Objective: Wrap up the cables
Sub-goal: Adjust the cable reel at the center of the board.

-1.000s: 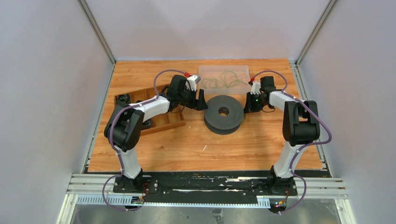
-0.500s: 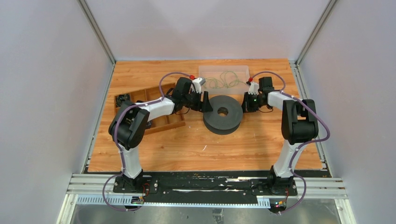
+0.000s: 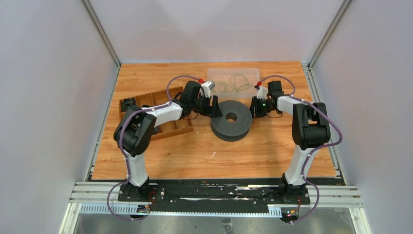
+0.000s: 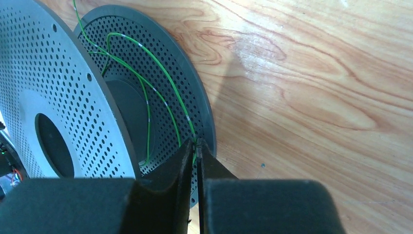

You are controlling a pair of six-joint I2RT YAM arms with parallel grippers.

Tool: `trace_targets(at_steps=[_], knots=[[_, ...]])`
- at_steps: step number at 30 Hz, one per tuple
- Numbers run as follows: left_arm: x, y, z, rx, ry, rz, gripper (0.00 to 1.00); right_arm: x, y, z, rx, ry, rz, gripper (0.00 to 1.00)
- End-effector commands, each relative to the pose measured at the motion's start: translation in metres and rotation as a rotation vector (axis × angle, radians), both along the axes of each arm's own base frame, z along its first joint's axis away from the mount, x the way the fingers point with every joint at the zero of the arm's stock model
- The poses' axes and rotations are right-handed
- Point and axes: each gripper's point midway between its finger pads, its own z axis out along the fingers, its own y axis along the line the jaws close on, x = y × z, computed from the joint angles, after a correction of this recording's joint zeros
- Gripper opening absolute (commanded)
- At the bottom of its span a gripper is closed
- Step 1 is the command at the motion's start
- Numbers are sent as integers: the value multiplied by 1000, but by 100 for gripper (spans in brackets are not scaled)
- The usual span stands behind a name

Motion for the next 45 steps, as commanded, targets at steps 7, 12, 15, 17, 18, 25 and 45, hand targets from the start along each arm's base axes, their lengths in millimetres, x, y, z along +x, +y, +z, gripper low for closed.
trace_targets(at_steps=[7,12,15,17,18,25,45], knots=[[-5,-9,5,-15,-30,-42,66,-4,9,1,32,18,20,25],[-3,-9,13,-17,-57,-41,66,-8,-3,6,8,8,18,33],[-2,-9,15,-18,-63,-41,66,-12,-11,5,-23,8,15,34],[-3,-10,15,-20,-60,-44,65,-14,-17,3,-52,8,11,34],[-4,-10,15,-19,-59,-44,65,-14,-20,2,-64,8,9,34],[-6,-8,9,-11,-47,-42,63,-18,-24,1,-75,2,26,34],[-2,-7,11,-13,-43,-13,61,-50,-28,9,-41,10,134,23]])
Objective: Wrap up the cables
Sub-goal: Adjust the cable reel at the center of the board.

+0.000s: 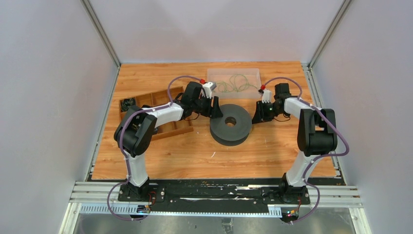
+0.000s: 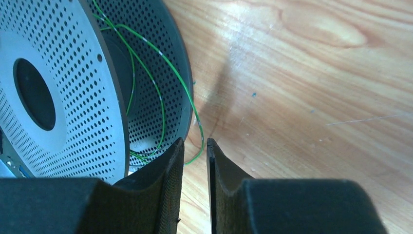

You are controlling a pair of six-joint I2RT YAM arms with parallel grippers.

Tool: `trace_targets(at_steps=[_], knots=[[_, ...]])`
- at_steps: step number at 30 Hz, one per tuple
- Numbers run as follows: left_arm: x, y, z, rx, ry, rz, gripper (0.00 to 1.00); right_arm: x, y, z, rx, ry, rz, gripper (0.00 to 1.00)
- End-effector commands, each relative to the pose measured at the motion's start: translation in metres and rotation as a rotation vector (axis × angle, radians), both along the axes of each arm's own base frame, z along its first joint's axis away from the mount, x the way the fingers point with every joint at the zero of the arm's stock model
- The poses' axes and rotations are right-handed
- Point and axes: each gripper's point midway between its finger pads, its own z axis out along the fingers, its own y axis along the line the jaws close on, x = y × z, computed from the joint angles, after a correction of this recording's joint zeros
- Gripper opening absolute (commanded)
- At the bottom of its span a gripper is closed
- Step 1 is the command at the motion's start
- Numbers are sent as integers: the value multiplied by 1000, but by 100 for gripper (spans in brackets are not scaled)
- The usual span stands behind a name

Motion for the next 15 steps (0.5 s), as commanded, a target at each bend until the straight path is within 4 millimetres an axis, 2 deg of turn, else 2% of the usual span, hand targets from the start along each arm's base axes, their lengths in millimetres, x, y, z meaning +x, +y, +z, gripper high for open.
trace_targets(at_steps=[1,4,10,15], knots=[[-1,-4,12,-25,-24,-6,61,-17,4,-5,17,44,36,23],[-1,-4,13,-25,-25,-6,61,-16,6,-8,16,48,37,20],[-1,-3,12,-21,-22,2,61,-19,18,-10,35,54,57,3],[-1,-1,9,-21,-12,24,59,-17,33,-9,69,60,67,1]])
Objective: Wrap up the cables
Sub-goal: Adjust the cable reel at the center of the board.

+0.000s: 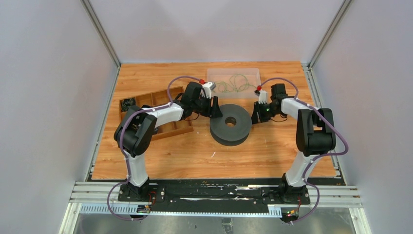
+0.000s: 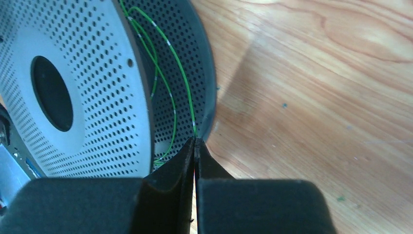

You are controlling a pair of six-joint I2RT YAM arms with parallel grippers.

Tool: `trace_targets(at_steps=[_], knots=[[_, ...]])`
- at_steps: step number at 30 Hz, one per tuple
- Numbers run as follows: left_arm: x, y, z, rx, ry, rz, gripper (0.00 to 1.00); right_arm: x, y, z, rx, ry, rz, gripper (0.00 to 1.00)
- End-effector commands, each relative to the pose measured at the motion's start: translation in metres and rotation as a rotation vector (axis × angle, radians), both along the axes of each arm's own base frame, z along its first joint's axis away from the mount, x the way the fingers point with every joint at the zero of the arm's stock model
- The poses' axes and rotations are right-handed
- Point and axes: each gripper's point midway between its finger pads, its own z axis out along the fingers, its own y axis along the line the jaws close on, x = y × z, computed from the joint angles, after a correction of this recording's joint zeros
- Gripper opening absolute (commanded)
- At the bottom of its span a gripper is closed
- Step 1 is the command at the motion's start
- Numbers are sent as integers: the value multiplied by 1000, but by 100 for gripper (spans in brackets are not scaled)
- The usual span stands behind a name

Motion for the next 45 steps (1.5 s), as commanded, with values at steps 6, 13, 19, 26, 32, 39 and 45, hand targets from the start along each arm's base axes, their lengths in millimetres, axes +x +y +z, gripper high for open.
trace_targets(at_steps=[6,13,19,26,32,39,45], knots=[[-2,1,6,-18,-6,41,58,-4,34,-9,100,83,18,1],[-2,1,4,-18,-2,35,58,4,42,-16,144,123,6,1],[-2,1,4,-18,-3,34,58,5,39,-12,148,108,5,3],[-2,0,8,-21,-15,31,58,7,29,-5,143,95,-5,18],[1,2,16,-20,-44,35,59,7,19,2,116,70,-6,29],[3,2,25,-26,-61,35,60,5,3,8,82,50,-17,35],[3,2,35,-32,-81,34,62,5,-8,14,67,33,-33,36]])
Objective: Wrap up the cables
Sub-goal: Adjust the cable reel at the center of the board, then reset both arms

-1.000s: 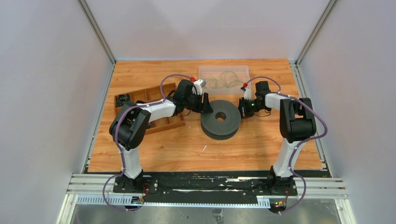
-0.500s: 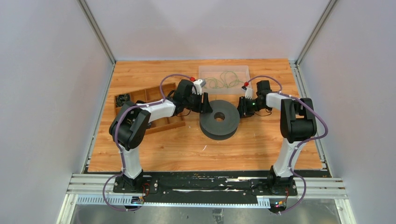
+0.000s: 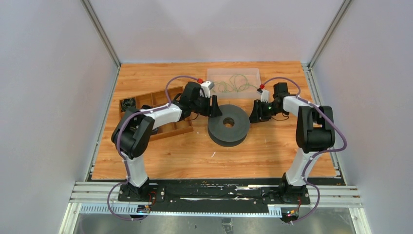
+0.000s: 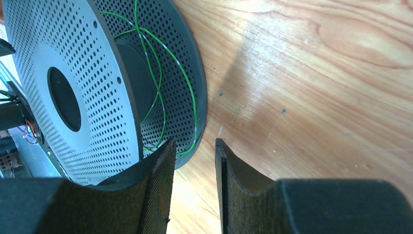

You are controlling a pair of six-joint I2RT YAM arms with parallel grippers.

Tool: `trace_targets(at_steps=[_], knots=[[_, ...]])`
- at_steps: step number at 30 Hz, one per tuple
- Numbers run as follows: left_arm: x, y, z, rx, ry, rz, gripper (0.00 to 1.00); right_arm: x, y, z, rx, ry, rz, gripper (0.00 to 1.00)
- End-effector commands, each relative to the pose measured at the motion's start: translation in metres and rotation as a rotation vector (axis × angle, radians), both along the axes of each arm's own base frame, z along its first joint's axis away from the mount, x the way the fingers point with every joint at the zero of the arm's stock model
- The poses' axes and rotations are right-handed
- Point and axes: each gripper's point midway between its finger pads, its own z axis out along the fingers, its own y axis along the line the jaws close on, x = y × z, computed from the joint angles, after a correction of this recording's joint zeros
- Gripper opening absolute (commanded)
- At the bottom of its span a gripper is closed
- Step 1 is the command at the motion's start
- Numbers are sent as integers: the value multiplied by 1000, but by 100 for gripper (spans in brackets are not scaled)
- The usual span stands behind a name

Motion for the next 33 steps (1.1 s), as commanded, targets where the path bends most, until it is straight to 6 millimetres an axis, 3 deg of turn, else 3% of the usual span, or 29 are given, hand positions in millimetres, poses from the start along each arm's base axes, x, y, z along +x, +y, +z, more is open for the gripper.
trace_targets(at_steps=[1,5,9,13,19,25,28,33], knots=[[2,-2,31,-24,-77,-13,63,-1,-16,11,-34,-27,-13,36],[4,0,47,-24,-125,-16,67,5,-27,27,-47,-74,-36,37],[10,9,71,-21,-207,1,74,16,-41,57,-120,-193,-58,38],[25,31,101,-20,-293,54,81,25,-59,91,-230,-311,-104,48],[44,98,156,120,-511,197,100,30,-95,148,-439,-500,-185,69],[34,172,213,300,-697,369,98,21,-111,201,-516,-668,-268,73],[25,199,228,336,-700,416,98,12,-110,219,-511,-750,-280,74],[-1,230,229,385,-694,469,98,-5,-108,239,-494,-913,-311,75]])
